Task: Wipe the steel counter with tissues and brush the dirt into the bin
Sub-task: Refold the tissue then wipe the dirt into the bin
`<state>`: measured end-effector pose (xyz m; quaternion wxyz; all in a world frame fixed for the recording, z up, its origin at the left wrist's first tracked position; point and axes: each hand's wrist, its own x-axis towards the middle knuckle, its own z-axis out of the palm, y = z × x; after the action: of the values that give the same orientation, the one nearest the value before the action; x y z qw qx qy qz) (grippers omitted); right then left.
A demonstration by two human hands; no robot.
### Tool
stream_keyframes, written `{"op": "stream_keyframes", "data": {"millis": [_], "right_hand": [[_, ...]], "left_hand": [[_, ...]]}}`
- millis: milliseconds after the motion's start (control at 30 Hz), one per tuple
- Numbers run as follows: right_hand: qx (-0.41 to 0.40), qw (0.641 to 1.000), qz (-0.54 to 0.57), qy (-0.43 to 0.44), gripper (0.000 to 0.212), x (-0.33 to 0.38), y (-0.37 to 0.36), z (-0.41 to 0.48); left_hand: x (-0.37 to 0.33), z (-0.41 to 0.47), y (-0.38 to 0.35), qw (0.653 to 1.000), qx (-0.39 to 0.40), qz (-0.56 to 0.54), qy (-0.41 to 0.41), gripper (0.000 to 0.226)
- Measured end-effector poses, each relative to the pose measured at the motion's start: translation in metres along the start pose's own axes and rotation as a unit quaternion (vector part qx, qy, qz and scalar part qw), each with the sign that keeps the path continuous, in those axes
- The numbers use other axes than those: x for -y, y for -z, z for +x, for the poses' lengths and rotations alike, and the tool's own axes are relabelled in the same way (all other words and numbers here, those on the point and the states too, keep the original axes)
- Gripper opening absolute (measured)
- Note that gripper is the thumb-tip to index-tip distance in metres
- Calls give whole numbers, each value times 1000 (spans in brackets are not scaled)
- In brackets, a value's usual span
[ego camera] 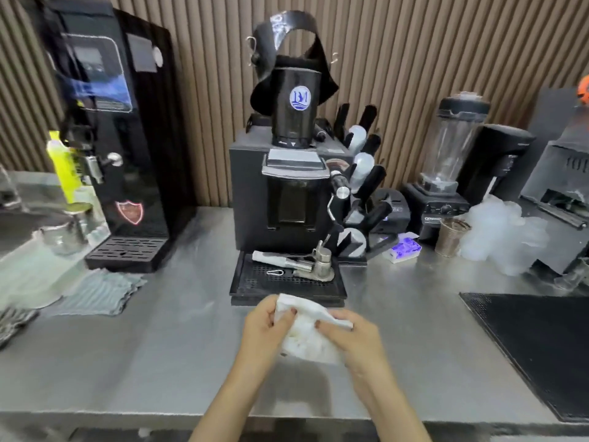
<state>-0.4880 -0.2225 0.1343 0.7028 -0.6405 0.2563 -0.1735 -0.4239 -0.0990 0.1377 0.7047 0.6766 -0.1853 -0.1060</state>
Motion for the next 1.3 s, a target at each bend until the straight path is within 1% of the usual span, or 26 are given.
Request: {"op": "stream_keyframes", "data": {"millis": [133, 233, 333, 433, 500, 567, 633, 667, 800, 900, 1000, 1067, 1133, 1200, 1300], "right_hand": [[33, 997, 68, -21, 11, -3, -47, 2], [50, 994, 89, -25, 10, -3, -75, 4], [49, 992, 113, -14, 7, -6, -95, 7], [44, 990, 136, 0, 7, -6, -109, 11], [61, 991, 122, -4, 10, -6, -116, 14], [84, 993, 79, -16, 13, -6, -124, 17], [81, 995, 58, -23, 6, -7, -131, 20], [72, 995, 59, -25, 7, -8, -134, 23], [58, 995, 72, -23, 15, -7, -145, 28], [49, 997, 56, -20, 22, -9, -149, 30], [49, 997, 51, -16, 10, -11, -148, 31], [58, 997, 53, -18, 9, -11, -149, 31], [84, 995, 47, -23, 9, -8, -150, 30], [111, 993, 26, -29, 11, -5, -152, 29], [96, 995, 14, -32, 16, -5, -156, 30]], "left_hand": [[1, 2, 41, 999, -37, -6, 17, 14], [6, 9, 69, 997, -70, -5, 32, 17], [11, 17, 95, 993, -100, -16, 55, 16], [11, 22, 110, 991, -109, -36, 61, 11], [10, 25, 116, 991, -114, -43, 61, 11], [10, 29, 122, 989, -122, -46, 64, 11], [14, 33, 129, 988, -134, -43, 70, 11], [15, 35, 132, 987, -139, -42, 72, 11], [19, 40, 142, 985, -134, -68, 87, 12], [19, 43, 148, 985, -100, -94, 106, 11], [19, 42, 151, 986, -52, -107, 113, 15], [19, 43, 154, 983, -61, -127, 118, 14], [19, 46, 158, 980, -75, -138, 121, 13], [19, 48, 161, 980, -69, -141, 119, 13], [18, 48, 162, 981, -56, -144, 115, 15]]}}
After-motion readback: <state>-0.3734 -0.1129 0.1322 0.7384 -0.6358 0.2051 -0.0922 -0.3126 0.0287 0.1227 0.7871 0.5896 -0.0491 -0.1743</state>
